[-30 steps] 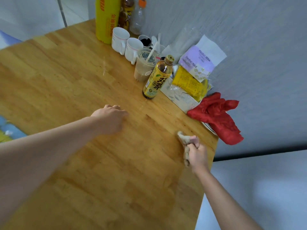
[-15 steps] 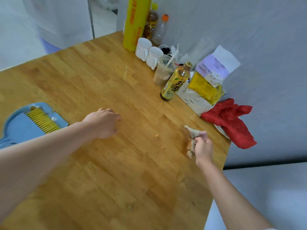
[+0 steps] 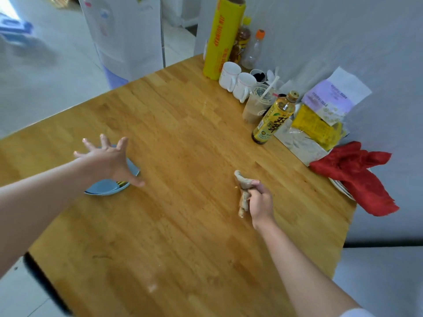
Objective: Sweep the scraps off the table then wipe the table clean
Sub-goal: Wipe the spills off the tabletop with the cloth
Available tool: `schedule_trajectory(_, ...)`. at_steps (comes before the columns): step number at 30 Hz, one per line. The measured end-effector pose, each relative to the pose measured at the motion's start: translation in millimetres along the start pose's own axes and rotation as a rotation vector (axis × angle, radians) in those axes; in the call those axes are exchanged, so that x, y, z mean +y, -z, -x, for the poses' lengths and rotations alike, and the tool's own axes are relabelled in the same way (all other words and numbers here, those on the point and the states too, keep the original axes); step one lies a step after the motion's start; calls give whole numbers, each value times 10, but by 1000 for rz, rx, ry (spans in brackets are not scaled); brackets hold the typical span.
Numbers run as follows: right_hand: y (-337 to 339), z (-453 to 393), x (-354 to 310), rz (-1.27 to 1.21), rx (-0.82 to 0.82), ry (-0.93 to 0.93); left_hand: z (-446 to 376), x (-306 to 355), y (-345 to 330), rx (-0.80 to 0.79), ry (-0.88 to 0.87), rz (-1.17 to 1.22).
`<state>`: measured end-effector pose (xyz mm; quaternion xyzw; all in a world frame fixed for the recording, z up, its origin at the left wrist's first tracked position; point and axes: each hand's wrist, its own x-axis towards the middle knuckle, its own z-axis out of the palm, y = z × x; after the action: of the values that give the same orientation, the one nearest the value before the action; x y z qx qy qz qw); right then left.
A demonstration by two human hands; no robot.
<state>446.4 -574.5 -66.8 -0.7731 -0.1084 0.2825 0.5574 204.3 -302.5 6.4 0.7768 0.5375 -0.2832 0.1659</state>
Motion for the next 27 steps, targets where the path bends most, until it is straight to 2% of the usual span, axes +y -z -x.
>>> schedule_trajectory(7, 352, -109, -7, 130, 182, 40, -207, -522, -305, -48, 37, 218)
schedule_trajectory(12, 379, -101, 34, 228, 201, 61, -183, -498, -402, 68, -116, 108)
schedule_trajectory(21, 331, -13, -9, 260, 292, 52, 101, 201, -494, 76, -527, -115)
schedule_trajectory(23, 324, -31, 22, 265, 269, 57, 163, 461, -541, 91, -599, -133)
schedule_trajectory(27, 263, -59, 80, 240, 120, 14, 257, 906, -653, 94, -693, -184)
